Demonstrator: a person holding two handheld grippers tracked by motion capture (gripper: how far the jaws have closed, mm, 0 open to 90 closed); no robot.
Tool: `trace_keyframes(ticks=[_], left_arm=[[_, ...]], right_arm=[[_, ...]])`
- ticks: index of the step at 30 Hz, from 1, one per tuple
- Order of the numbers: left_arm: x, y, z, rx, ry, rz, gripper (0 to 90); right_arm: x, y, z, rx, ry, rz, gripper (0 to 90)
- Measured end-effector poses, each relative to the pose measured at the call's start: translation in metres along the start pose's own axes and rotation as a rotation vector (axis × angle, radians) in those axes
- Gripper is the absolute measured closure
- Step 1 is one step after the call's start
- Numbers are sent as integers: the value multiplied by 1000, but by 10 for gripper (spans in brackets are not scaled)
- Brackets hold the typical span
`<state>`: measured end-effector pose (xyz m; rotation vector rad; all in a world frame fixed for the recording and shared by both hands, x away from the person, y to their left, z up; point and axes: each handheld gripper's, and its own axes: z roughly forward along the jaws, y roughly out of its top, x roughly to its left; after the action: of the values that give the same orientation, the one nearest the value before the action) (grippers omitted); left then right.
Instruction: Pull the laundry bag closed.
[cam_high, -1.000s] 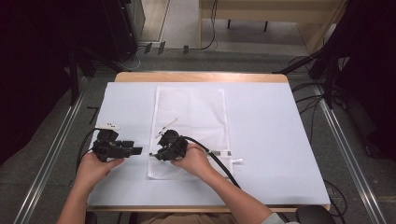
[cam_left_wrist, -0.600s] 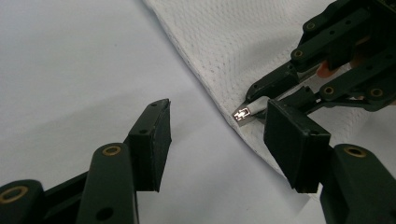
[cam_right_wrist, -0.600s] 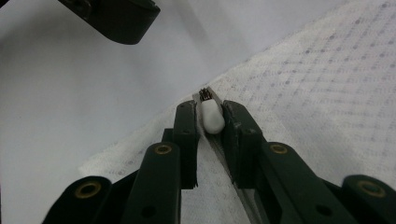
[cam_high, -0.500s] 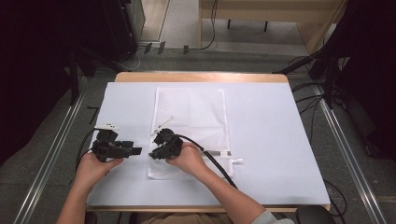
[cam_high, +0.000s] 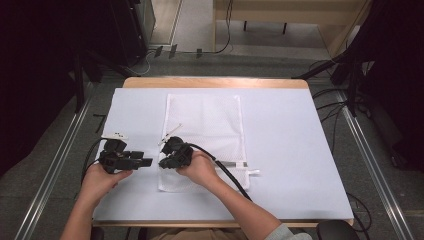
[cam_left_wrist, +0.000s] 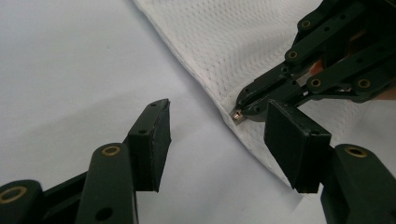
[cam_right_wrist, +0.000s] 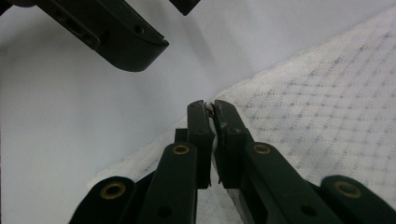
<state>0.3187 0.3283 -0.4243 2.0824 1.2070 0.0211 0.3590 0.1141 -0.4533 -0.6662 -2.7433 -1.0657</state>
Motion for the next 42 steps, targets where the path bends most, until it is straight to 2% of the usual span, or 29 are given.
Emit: trace_keyframes(ticks=[3, 9, 11, 14, 15, 19, 20, 22, 25, 28, 31, 33, 42], left_arm=[[0, 0, 1, 5, -2, 2, 415], [-1, -1, 2, 11, -9, 16, 419], [-2, -1, 3, 13, -11, 23, 427], [-5, 0, 5, 16, -31, 37, 434], [-8, 1, 9, 20, -53, 43, 438], [-10, 2, 16, 35, -74, 48, 442], [-10, 3, 19, 36, -102, 44, 454], [-8, 4, 22, 44, -102, 48, 485], [-7, 6, 26, 58, -116, 30, 518], [-8, 7, 29, 70, -127, 36, 555], [-7, 8, 30, 67, -157, 29, 588], [-7, 9, 31, 71, -177, 40, 657], [-10, 10, 33, 93, -188, 80, 772]], right_arm=[[0, 0, -1, 4, -7, -5, 881], [0, 3, -10, -35, -10, -11, 880], [0, 5, -15, -46, -24, -19, 880], [-1, 6, -21, -64, -23, -26, 880], [-1, 8, -25, -63, -24, -25, 880], [-1, 9, -28, -74, -24, -26, 880], [-1, 9, -29, -78, -18, -26, 880], [-1, 10, -31, -83, -16, -32, 880], [0, 11, -33, -90, -5, -32, 880], [0, 12, -34, -93, 2, -38, 879], [1, 13, -35, -102, 18, -40, 879], [3, 14, -36, -95, 27, -44, 880], [2, 13, -37, -73, 47, -68, 880]])
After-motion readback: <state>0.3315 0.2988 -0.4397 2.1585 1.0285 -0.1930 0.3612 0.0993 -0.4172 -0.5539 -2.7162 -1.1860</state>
